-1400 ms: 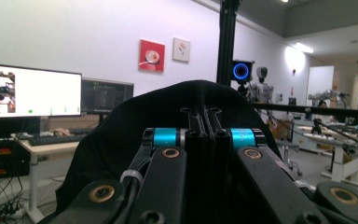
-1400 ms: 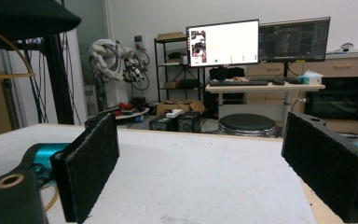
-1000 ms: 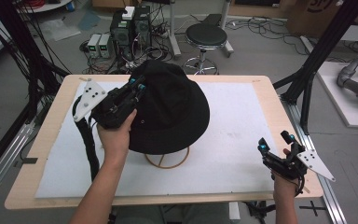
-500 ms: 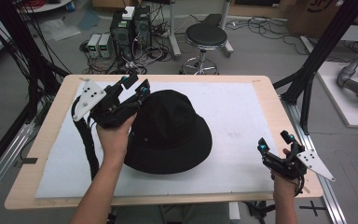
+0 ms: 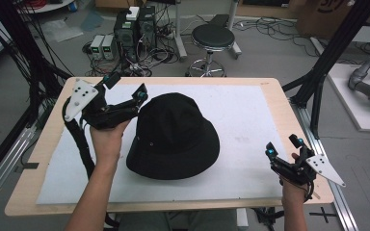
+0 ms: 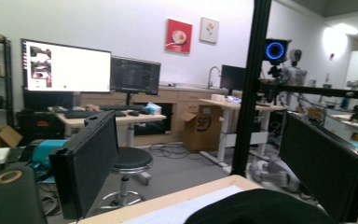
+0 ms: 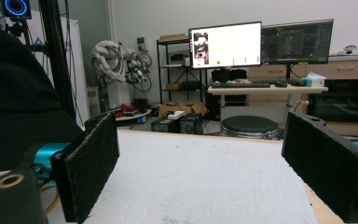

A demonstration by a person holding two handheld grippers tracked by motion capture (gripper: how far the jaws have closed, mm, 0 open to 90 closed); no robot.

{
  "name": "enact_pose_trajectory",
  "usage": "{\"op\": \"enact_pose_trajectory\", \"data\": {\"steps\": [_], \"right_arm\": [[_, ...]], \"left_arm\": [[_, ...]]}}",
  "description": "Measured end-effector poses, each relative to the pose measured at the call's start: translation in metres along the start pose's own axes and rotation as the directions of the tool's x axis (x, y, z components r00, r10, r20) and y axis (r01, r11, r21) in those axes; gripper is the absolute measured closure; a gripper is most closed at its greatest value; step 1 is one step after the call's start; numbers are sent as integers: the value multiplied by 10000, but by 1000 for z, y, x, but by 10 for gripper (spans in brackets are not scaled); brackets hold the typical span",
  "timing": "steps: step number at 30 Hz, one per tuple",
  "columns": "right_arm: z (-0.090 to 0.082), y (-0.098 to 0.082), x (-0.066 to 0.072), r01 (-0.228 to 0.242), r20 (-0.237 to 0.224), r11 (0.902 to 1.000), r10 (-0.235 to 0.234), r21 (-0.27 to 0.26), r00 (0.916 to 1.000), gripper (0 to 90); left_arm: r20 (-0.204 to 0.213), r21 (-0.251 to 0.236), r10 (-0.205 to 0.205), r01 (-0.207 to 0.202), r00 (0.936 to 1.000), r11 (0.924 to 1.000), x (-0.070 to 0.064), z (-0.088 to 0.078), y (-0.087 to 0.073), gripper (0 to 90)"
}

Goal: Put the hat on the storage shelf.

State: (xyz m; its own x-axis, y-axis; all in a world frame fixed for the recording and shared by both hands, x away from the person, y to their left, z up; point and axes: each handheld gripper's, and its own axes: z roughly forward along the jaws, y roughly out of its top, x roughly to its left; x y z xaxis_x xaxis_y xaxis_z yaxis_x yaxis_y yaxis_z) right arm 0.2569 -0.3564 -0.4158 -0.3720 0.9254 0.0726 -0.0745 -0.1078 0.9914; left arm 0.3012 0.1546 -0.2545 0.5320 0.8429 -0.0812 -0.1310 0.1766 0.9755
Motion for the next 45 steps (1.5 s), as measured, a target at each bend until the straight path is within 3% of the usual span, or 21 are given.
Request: {"op": "enact_pose_trajectory", "data": {"steps": [5,10,21,27,34,38,42,45], "right_arm": [[1,0,1,21,-16,10000,-21,-11,10000,108],[1,1,1,5,-18,10000,-5,-32,10000,108],[3,1,3,50,-49,10000,-50,-53,10000,108],[4,1,4,109,-69,9999,-110,-19,9999,108],[4,1,6,150,-56,9999,-150,-17,9999,108],[4,1,6,115,36,9999,-115,-36,9999,108],[5,1,6,153,18,9999,-153,-33,9999,108],[5,0,6,212,42,9998,-212,-14,9998,108]], "left_arm": [[-433,-65,377,-380,9984,9993,11,-11,7,120],[-882,-114,392,-404,9953,9991,30,-28,12,121],[-2191,-140,555,-600,9741,9981,79,-78,11,121],[-2834,-233,855,-960,9552,9951,98,-103,-3,121],[-3133,32,929,-968,9451,9953,112,-127,-31,121],[-3241,156,863,-859,9421,9962,117,-136,-46,121],[-3478,474,912,-797,9331,9957,121,-143,-64,121],[-3575,577,848,-687,9300,9960,125,-146,-76,121]]}}
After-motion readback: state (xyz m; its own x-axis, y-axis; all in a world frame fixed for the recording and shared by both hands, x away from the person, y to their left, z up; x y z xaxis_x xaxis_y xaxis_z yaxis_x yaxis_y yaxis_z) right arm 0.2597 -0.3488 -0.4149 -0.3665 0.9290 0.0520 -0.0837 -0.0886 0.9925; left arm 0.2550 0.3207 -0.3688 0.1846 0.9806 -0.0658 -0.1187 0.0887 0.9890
